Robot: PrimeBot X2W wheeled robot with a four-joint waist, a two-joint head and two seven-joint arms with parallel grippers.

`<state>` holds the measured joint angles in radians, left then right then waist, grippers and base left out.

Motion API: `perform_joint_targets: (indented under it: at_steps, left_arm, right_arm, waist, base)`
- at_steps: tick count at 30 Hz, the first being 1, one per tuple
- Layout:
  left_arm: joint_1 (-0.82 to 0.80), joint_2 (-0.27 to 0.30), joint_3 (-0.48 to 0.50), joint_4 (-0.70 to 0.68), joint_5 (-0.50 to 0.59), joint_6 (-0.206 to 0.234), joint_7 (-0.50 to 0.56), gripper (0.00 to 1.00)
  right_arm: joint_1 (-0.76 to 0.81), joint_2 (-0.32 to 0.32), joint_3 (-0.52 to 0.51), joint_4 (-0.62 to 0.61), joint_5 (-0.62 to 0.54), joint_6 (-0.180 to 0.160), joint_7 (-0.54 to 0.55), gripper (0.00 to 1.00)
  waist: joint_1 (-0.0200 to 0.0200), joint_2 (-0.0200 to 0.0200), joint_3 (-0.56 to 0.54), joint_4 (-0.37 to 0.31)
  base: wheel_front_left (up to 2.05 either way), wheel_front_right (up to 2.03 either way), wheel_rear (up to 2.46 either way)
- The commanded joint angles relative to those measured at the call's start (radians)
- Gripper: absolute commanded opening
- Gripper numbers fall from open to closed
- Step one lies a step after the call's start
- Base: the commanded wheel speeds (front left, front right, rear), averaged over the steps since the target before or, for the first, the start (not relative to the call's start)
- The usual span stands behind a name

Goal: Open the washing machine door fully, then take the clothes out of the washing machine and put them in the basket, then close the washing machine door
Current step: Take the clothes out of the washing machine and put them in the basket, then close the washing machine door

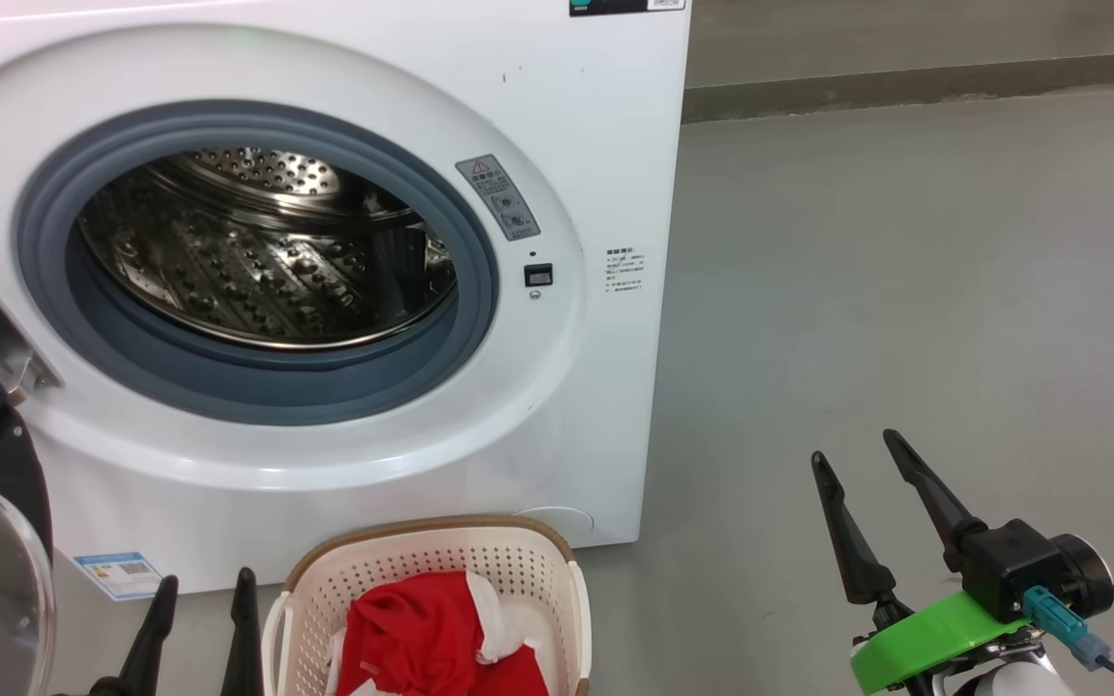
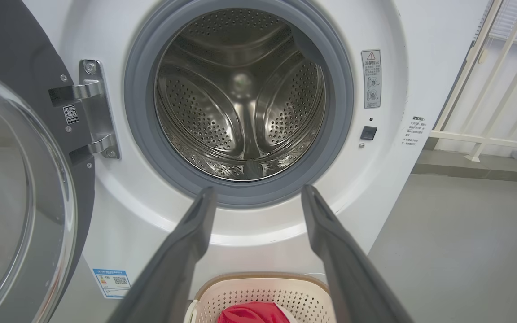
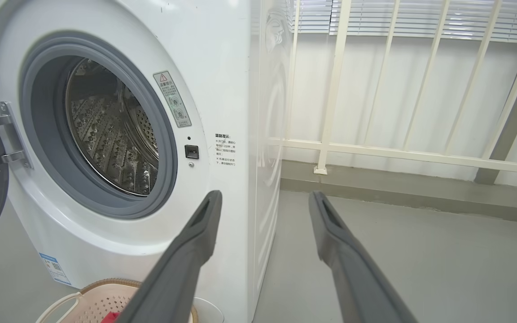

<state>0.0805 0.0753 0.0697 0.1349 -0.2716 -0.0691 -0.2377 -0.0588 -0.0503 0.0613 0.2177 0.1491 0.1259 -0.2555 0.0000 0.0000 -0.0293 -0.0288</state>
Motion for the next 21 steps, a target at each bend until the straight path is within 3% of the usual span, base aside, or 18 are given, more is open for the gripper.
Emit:
perform_joint_targets:
  at_steps: [1,21]
  left_arm:
    - [-0.019,0.018,0.031,-0.031,0.006,0.009,0.001,1.0]
    - [-0.033,0.039,0.018,-0.039,0.014,0.027,-0.001,1.0]
  right_arm:
    - [-0.009,0.0,0.025,-0.029,-0.008,0.005,-0.006,1.0]
    - [-0.006,0.0,0.03,-0.028,0.003,0.005,-0.006,1.0]
  waist:
    - [0.0,0.0,0.0,0.001]
    - [0.0,0.0,0.013,0.018]
  base:
    - [0.0,0.0,0.0]
    - [-0.02,0.02,0.0]
